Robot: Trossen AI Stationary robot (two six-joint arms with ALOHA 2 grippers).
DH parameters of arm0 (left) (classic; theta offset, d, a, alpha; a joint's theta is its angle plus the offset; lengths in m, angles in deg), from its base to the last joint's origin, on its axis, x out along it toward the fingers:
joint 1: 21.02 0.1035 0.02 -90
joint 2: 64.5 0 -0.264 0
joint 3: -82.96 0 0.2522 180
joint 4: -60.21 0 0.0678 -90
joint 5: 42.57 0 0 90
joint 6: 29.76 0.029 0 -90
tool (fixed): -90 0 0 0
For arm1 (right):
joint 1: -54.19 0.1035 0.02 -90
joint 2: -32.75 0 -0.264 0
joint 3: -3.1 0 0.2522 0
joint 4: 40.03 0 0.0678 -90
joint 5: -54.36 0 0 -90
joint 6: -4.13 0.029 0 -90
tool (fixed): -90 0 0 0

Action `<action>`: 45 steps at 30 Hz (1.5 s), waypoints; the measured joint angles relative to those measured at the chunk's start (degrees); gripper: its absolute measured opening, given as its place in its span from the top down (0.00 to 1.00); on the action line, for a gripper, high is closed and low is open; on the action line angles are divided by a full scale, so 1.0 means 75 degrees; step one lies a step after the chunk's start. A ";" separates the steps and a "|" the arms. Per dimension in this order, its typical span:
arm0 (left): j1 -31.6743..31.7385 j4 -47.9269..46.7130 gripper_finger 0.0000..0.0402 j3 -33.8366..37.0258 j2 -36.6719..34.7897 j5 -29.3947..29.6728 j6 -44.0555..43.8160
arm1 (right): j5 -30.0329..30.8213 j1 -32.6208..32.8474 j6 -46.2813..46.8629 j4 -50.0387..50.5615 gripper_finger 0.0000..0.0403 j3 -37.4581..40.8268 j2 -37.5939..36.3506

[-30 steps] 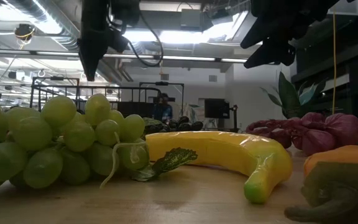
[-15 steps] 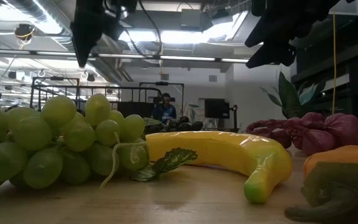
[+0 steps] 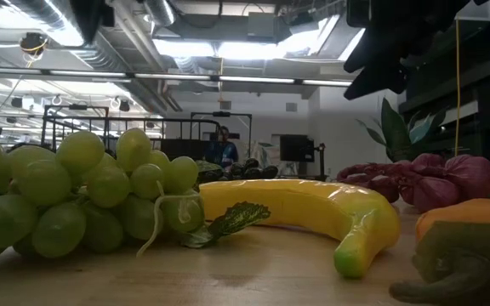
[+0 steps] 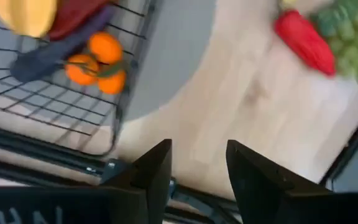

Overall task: Build produce basket
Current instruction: Put the yellow banana into the wire basket

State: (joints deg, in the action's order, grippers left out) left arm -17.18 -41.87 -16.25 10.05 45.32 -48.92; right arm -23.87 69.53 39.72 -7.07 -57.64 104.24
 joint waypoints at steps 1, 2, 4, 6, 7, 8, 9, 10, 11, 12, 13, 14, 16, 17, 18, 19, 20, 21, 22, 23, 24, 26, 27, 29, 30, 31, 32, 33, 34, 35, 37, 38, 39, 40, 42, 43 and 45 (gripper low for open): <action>-0.0158 0.0073 0.64 0.0047 -0.0125 -0.0002 -0.0031 | 0.0000 0.0000 -0.0001 0.0004 0.35 0.0000 0.0000; -0.0322 0.0231 0.64 0.0076 -0.0220 -0.0011 -0.0094 | 0.0000 0.0003 0.0004 0.0007 0.35 0.0000 0.0000; -0.0654 0.0567 0.64 0.0257 -0.0474 0.0061 -0.0414 | -0.0003 0.0001 0.0015 0.0045 0.35 0.0000 0.0000; -0.0965 0.0814 0.64 0.0556 -0.0824 0.0305 -0.0772 | -0.0003 0.0000 0.0021 0.0049 0.35 0.0000 -0.0002; -0.1118 0.1025 0.64 0.0726 -0.0996 0.0433 -0.0941 | -0.0003 0.0000 0.0025 0.0069 0.35 0.0000 -0.0001; -0.1254 0.1235 0.64 0.0934 -0.1275 0.0589 -0.1106 | -0.0008 0.0000 0.0027 0.0089 0.35 0.0000 -0.0003; -0.1400 0.1377 0.64 0.1184 -0.1541 0.0793 -0.1277 | -0.0038 0.0000 0.0027 0.0083 0.35 0.0000 -0.0003; -0.1558 0.1517 0.64 0.1475 -0.1787 0.0998 -0.1469 | -0.0102 0.0000 0.0033 0.0073 0.35 0.0000 -0.0003; -0.1697 0.1840 0.64 0.1791 -0.1980 0.1170 -0.1640 | -0.0131 0.0000 0.0035 0.0075 0.35 0.0000 -0.0003; -0.1814 0.2260 0.64 0.2113 -0.2262 0.1317 -0.1783 | -0.0137 0.0000 0.0035 0.0076 0.35 0.0000 0.0000; -0.1924 0.2652 0.64 0.2477 -0.2553 0.1431 -0.1878 | -0.0143 0.0003 0.0038 0.0058 0.35 0.0000 0.0000; -0.2045 0.3002 0.64 0.2902 -0.2852 0.1477 -0.1991 | -0.0143 0.0002 0.0041 0.0016 0.35 0.0000 -0.0003; -0.2298 0.4144 0.64 0.3741 -0.3378 0.1518 -0.2067 | -0.0143 0.0001 0.0044 0.0016 0.35 0.0000 -0.0003; -0.2424 0.4849 0.64 0.4163 -0.3685 0.1551 -0.1997 | -0.0143 0.0000 0.0044 0.0008 0.35 0.0000 -0.0003; -0.2542 0.5508 0.64 0.4641 -0.3950 0.1587 -0.1836 | -0.0142 0.0001 0.0046 -0.0016 0.35 0.0000 -0.0003; -0.2649 0.6174 0.64 0.5111 -0.4155 0.1646 -0.1609 | -0.0137 0.0000 0.0044 -0.0025 0.35 0.0000 -0.0003; -0.2738 0.7040 0.64 0.5569 -0.4327 0.1703 -0.1271 | -0.0137 0.0001 0.0044 -0.0020 0.35 0.0000 -0.0003; -0.2809 0.7989 0.64 0.5992 -0.4506 0.1755 -0.0820 | -0.0137 0.0000 0.0046 -0.0030 0.35 0.0000 -0.0003; -0.2858 0.8890 0.64 0.6425 -0.4643 0.1769 -0.0304 | -0.0131 0.0003 0.0047 -0.0043 0.35 0.0000 -0.0003; -0.2895 0.9633 0.64 0.6857 -0.4749 0.1783 0.0138 | -0.0128 0.0000 0.0047 -0.0043 0.35 0.0000 -0.0003; -0.2908 1.0406 0.64 0.7253 -0.4802 0.1771 0.0495 | -0.0127 0.0001 0.0047 -0.0043 0.35 0.0000 -0.0003; -0.2903 1.1762 0.64 0.7913 -0.4881 0.1701 0.1070 | -0.0123 0.0003 0.0022 -0.0128 0.35 0.0000 -0.0003; -0.2892 1.2134 0.64 0.8208 -0.4922 0.1698 0.1256 | -0.0121 0.0000 0.0020 -0.0214 0.35 0.0000 -0.0002; -0.2832 1.3051 0.64 0.8734 -0.4898 0.1671 0.1422 | -0.0119 -0.0023 0.0022 -0.0278 0.35 0.0000 -0.0001; -0.2791 1.3394 0.64 0.8956 -0.4904 0.1671 0.1445 | -0.0118 -0.0029 0.0024 -0.0344 0.35 0.0000 -0.0003; -0.2748 1.3667 0.64 0.9155 -0.4917 0.1675 0.1465 | -0.0116 -0.0034 0.0024 -0.0427 0.35 0.0000 -0.0003; -0.2713 1.3933 0.63 0.9310 -0.4907 0.1677 0.1501 | -0.0097 -0.0059 0.0024 -0.0468 0.35 0.0000 -0.0002; -0.2688 1.4173 0.64 0.9445 -0.4906 0.1676 0.1578 | -0.0043 -0.0077 0.0027 -0.0471 0.35 0.0000 -0.0002; -0.2659 1.4411 0.64 0.9564 -0.4908 0.1673 0.1627 | 0.0064 -0.0082 0.0041 -0.0478 0.35 0.0000 -0.0003; -0.2643 1.4598 0.63 0.9655 -0.4908 0.1669 0.1672 | 0.0220 -0.0087 0.0044 -0.0480 0.35 0.0000 0.0000; -0.2604 1.4813 0.63 0.9744 -0.4908 0.1622 0.1804 | 0.0553 -0.0093 0.0017 -0.0477 0.35 0.0000 0.0000; -0.2597 1.4841 0.64 0.9748 -0.4908 0.1615 0.1839 | 0.0688 -0.0096 0.0012 -0.0475 0.35 0.0000 0.0000; -0.2597 1.4865 0.64 0.9748 -0.4911 0.1614 0.1842 | 0.0804 -0.0113 0.0012 -0.0469 0.35 0.0000 -0.0001; -0.2599 1.4875 0.64 0.9748 -0.4911 0.1614 0.1841 | 0.0861 -0.0124 0.0009 -0.0471 0.35 0.0000 0.0000; -0.2602 1.4873 0.64 0.9748 -0.4911 0.1608 0.1842 | 0.0871 -0.0177 0.0005 -0.0473 0.35 0.0000 0.0000; -0.2602 1.4872 0.64 0.9748 -0.4911 0.1609 0.1842 | 0.0872 -0.0202 -0.0001 -0.0471 0.35 0.0000 0.0000; -0.2602 1.4872 0.63 0.9748 -0.4911 0.1609 0.1842 | 0.0874 -0.0269 -0.0042 -0.0474 0.35 0.0000 0.0000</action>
State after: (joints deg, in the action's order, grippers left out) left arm -36.70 69.68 56.86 -26.78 57.39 -35.10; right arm -17.32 67.51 39.41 -10.63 -57.64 104.24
